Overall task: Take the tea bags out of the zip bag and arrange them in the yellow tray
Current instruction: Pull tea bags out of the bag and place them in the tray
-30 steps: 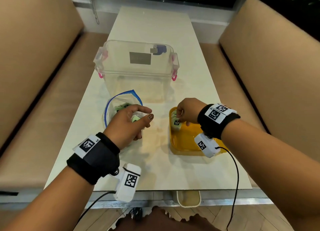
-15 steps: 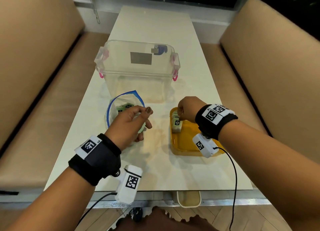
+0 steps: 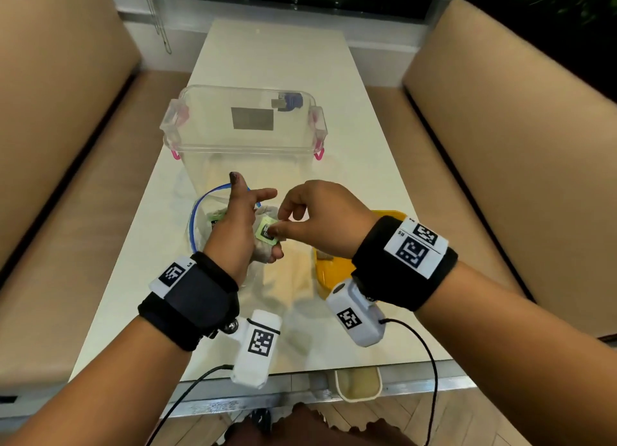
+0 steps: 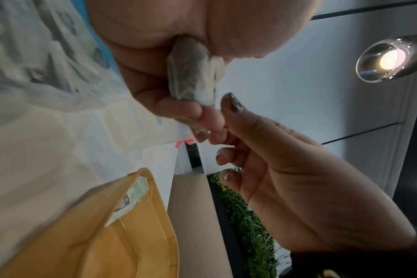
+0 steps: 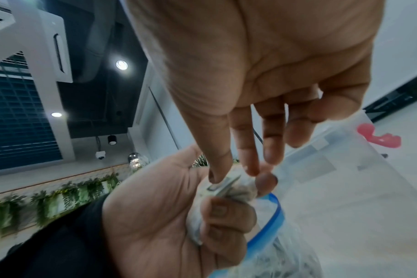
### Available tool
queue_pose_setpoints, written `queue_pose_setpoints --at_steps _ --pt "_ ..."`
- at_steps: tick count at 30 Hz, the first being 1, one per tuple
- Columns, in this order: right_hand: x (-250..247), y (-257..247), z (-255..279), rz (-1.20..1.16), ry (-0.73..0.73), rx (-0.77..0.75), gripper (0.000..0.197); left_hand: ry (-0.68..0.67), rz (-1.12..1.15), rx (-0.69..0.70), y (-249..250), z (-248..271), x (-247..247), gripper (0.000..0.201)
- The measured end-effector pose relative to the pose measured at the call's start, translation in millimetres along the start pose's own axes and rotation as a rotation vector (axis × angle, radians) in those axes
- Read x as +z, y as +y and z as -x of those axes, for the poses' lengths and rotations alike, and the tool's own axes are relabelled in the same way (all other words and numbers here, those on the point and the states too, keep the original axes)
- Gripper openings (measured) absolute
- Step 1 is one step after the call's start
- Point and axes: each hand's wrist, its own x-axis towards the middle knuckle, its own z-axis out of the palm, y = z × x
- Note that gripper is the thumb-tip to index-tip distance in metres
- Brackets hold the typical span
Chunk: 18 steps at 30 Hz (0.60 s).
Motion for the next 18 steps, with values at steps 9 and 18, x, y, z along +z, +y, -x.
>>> queue_pose_setpoints --at_steps 9,18 --pt "-0.3 -1.0 3.8 -0.263 0.021 -0.008 0.013 -0.044 -0.085 0.111 -10.4 -2.5 -3.6 0.053" --pt "-27.9 12.0 5.3 -0.474 0.108 0.043 0.010 -0.125 -0.218 0.211 -15.6 3.1 -15.6 0.032"
